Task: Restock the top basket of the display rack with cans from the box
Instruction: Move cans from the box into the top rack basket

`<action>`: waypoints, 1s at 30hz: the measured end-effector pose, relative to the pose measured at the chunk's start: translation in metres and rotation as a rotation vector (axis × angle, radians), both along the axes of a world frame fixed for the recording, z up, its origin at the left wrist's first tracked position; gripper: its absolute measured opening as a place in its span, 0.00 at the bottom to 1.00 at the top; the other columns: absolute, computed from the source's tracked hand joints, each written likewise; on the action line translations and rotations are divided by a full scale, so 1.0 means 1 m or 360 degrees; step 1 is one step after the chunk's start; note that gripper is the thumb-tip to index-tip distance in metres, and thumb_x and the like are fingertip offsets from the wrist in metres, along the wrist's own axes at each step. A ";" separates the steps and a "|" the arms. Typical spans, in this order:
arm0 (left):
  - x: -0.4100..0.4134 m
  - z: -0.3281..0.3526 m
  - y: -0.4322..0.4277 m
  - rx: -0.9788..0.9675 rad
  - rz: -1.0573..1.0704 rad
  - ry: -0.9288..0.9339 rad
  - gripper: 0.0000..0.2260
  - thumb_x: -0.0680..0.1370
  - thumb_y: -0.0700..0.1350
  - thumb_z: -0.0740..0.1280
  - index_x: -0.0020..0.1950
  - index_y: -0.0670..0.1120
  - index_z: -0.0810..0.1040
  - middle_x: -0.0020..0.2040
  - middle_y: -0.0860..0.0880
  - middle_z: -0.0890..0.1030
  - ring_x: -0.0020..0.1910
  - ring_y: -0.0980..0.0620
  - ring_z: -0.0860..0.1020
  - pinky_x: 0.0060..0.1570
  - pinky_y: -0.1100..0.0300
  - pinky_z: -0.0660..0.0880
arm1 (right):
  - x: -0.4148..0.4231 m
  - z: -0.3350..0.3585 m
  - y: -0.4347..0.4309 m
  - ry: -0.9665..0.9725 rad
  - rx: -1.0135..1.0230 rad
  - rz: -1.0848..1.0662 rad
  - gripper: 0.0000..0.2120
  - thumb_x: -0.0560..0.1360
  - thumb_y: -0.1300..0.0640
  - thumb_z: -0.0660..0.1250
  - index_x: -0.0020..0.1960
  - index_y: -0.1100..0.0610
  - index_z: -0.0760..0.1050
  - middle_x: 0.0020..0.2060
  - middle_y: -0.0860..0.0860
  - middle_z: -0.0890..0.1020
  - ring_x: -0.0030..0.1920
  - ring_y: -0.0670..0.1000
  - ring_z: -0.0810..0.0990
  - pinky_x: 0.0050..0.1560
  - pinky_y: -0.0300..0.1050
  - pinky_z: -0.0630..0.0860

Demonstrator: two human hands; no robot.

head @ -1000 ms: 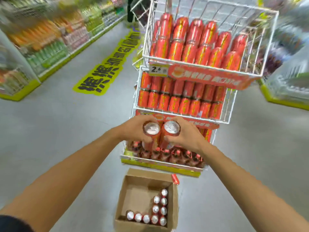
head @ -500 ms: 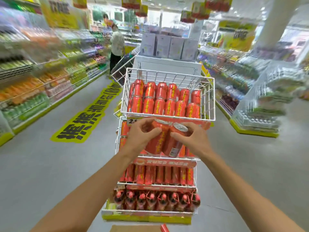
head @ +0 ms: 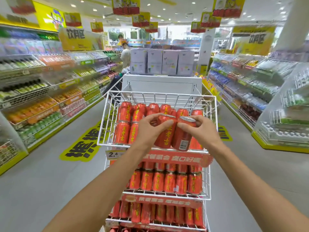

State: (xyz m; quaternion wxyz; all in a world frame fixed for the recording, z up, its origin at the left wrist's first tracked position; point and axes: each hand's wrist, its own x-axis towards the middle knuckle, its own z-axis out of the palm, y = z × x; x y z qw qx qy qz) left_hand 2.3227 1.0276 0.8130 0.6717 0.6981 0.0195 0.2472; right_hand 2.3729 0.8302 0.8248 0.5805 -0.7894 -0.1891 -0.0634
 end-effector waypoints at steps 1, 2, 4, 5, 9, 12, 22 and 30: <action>0.018 0.004 -0.007 0.0039 0.0018 -0.0009 0.24 0.67 0.51 0.83 0.60 0.48 0.83 0.50 0.49 0.87 0.51 0.54 0.85 0.53 0.59 0.81 | 0.018 0.003 -0.006 0.0005 0.0009 -0.0003 0.19 0.67 0.47 0.83 0.54 0.52 0.83 0.46 0.45 0.89 0.48 0.46 0.87 0.56 0.53 0.84; 0.035 0.007 -0.012 0.0066 0.0043 -0.0018 0.24 0.68 0.50 0.82 0.60 0.46 0.83 0.50 0.50 0.87 0.50 0.56 0.85 0.52 0.62 0.81 | 0.035 0.006 -0.012 0.0008 0.0023 -0.0011 0.18 0.68 0.47 0.83 0.53 0.52 0.84 0.45 0.46 0.89 0.48 0.47 0.88 0.56 0.54 0.84; 0.069 0.011 -0.023 0.0129 0.0111 -0.0027 0.23 0.69 0.50 0.82 0.61 0.44 0.83 0.50 0.50 0.86 0.49 0.57 0.84 0.52 0.64 0.80 | 0.067 0.010 -0.020 -0.0001 0.0016 -0.0046 0.22 0.65 0.44 0.83 0.53 0.53 0.85 0.45 0.46 0.89 0.48 0.47 0.88 0.54 0.53 0.84; 0.084 0.010 -0.026 0.0155 0.0143 -0.0011 0.24 0.68 0.51 0.82 0.61 0.43 0.83 0.52 0.50 0.86 0.50 0.56 0.84 0.54 0.62 0.80 | 0.080 0.012 -0.022 0.0010 -0.0002 -0.0059 0.24 0.64 0.42 0.83 0.55 0.53 0.85 0.45 0.46 0.89 0.47 0.46 0.88 0.52 0.50 0.85; 0.139 -0.001 -0.028 0.0225 0.0233 0.0046 0.23 0.66 0.56 0.81 0.55 0.44 0.85 0.48 0.51 0.86 0.46 0.57 0.83 0.53 0.58 0.80 | 0.133 0.010 -0.024 0.0071 -0.0066 -0.0089 0.15 0.69 0.52 0.82 0.50 0.56 0.82 0.39 0.44 0.85 0.35 0.35 0.81 0.36 0.28 0.75; 0.168 -0.008 -0.027 0.0232 0.0322 0.0058 0.23 0.65 0.57 0.81 0.52 0.45 0.85 0.47 0.50 0.86 0.46 0.55 0.83 0.52 0.59 0.80 | 0.163 0.005 -0.011 0.0029 -0.0155 -0.0172 0.31 0.63 0.39 0.83 0.59 0.56 0.82 0.45 0.47 0.86 0.43 0.40 0.84 0.46 0.37 0.80; 0.209 -0.015 -0.042 0.0427 0.0617 0.0145 0.23 0.67 0.54 0.82 0.54 0.43 0.83 0.49 0.47 0.85 0.49 0.49 0.82 0.53 0.57 0.78 | 0.212 -0.009 0.002 0.0061 -0.0180 -0.0296 0.12 0.68 0.49 0.82 0.44 0.56 0.85 0.37 0.50 0.87 0.38 0.47 0.83 0.42 0.46 0.78; 0.222 -0.022 -0.046 0.0700 0.0651 0.0300 0.20 0.69 0.62 0.75 0.43 0.45 0.79 0.42 0.47 0.82 0.45 0.46 0.78 0.41 0.56 0.69 | 0.221 -0.014 0.001 0.0123 -0.0265 -0.0342 0.14 0.70 0.48 0.81 0.34 0.50 0.78 0.28 0.46 0.78 0.33 0.46 0.76 0.36 0.45 0.71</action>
